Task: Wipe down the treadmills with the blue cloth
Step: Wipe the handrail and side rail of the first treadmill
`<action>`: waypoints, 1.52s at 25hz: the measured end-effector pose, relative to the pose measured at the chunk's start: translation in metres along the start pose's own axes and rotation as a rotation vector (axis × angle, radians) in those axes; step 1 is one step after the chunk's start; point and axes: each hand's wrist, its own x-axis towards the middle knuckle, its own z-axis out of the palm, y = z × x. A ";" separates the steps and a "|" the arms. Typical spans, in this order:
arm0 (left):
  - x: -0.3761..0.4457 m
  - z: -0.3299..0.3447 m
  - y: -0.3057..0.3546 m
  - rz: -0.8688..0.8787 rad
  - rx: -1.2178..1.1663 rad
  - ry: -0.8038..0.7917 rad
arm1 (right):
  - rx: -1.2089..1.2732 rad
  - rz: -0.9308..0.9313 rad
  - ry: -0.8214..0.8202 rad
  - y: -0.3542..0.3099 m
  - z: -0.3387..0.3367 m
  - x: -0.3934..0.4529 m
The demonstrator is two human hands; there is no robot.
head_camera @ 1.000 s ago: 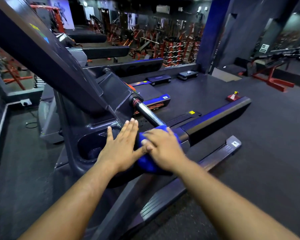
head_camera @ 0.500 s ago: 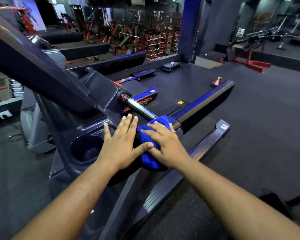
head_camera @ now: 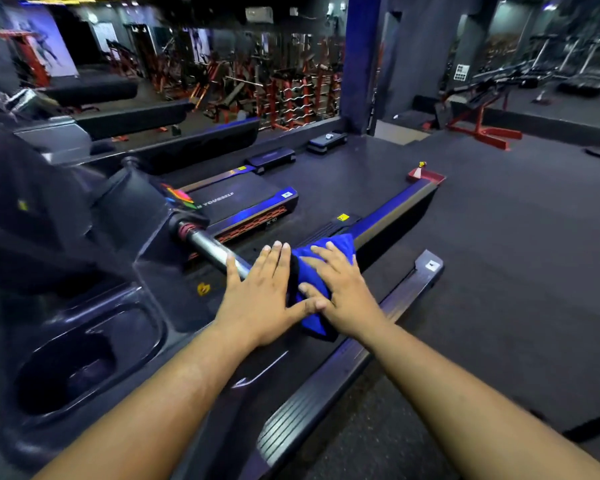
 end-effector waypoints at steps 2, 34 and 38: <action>0.031 0.004 0.022 0.011 0.030 -0.019 | -0.060 -0.093 0.001 0.053 -0.016 0.006; 0.177 0.032 0.129 0.023 0.137 -0.066 | -0.108 0.438 0.014 0.280 -0.098 0.105; 0.249 0.040 0.176 -0.004 0.139 -0.067 | -0.115 0.326 -0.061 0.336 -0.123 0.142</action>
